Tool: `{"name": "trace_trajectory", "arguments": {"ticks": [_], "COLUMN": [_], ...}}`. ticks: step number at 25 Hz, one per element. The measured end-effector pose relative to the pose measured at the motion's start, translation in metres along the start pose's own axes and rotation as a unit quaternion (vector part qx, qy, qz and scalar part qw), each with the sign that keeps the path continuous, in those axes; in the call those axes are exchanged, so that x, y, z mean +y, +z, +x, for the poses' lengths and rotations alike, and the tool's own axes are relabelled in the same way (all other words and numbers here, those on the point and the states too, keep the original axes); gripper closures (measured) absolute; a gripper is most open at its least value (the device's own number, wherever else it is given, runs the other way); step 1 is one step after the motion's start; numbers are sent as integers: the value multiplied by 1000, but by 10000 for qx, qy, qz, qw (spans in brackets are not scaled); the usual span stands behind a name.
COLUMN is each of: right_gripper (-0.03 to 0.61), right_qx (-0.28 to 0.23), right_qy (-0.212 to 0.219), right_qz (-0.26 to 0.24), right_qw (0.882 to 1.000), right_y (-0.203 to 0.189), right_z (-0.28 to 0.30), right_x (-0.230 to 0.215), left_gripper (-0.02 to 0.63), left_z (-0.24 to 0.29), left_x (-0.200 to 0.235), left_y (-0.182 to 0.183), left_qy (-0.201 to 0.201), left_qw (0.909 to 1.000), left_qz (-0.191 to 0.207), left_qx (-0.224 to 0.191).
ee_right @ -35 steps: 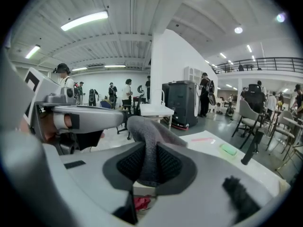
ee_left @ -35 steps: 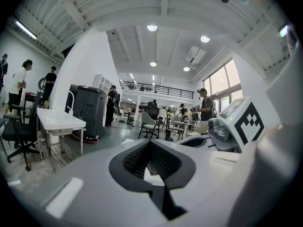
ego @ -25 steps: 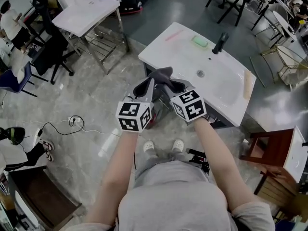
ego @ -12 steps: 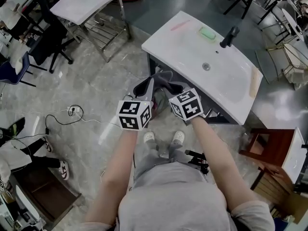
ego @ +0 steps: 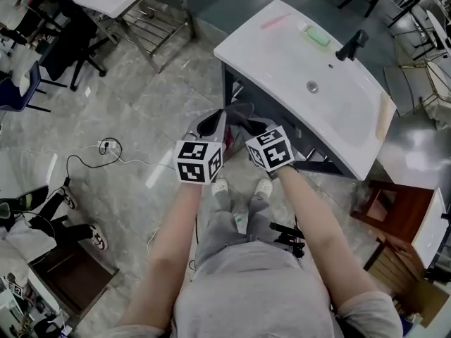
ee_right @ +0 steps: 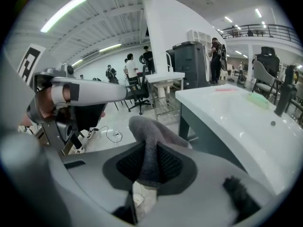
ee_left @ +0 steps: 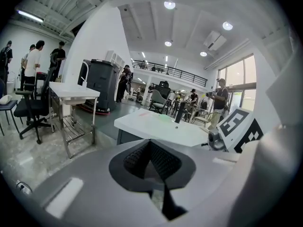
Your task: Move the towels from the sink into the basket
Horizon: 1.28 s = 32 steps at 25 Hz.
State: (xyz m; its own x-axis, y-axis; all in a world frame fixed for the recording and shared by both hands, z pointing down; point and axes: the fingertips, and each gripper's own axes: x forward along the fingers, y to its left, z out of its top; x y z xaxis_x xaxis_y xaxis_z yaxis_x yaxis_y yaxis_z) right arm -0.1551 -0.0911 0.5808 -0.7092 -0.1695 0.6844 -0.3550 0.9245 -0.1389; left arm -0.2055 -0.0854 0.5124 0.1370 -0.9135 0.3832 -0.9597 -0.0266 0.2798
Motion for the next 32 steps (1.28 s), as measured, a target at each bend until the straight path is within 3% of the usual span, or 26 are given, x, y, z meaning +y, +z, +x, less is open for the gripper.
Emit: {"name": "trace_trajectory", "arguments": {"ticks": [20, 32], "right_gripper": [506, 505], "right_qx": [700, 776], "right_qy": [125, 66], "right_qz": [322, 410], "right_qw": [9969, 9961], "right_y": [-74, -92], "right_z": [77, 111], "right_x": [-1, -12], "left_gripper": [607, 607], "left_z": [18, 31], "left_x": [43, 49], "left_y": [-83, -115], "left_qy": [149, 127], "left_qw": [9961, 9934], "left_qz": [-474, -672], "left_qx": [733, 919]}}
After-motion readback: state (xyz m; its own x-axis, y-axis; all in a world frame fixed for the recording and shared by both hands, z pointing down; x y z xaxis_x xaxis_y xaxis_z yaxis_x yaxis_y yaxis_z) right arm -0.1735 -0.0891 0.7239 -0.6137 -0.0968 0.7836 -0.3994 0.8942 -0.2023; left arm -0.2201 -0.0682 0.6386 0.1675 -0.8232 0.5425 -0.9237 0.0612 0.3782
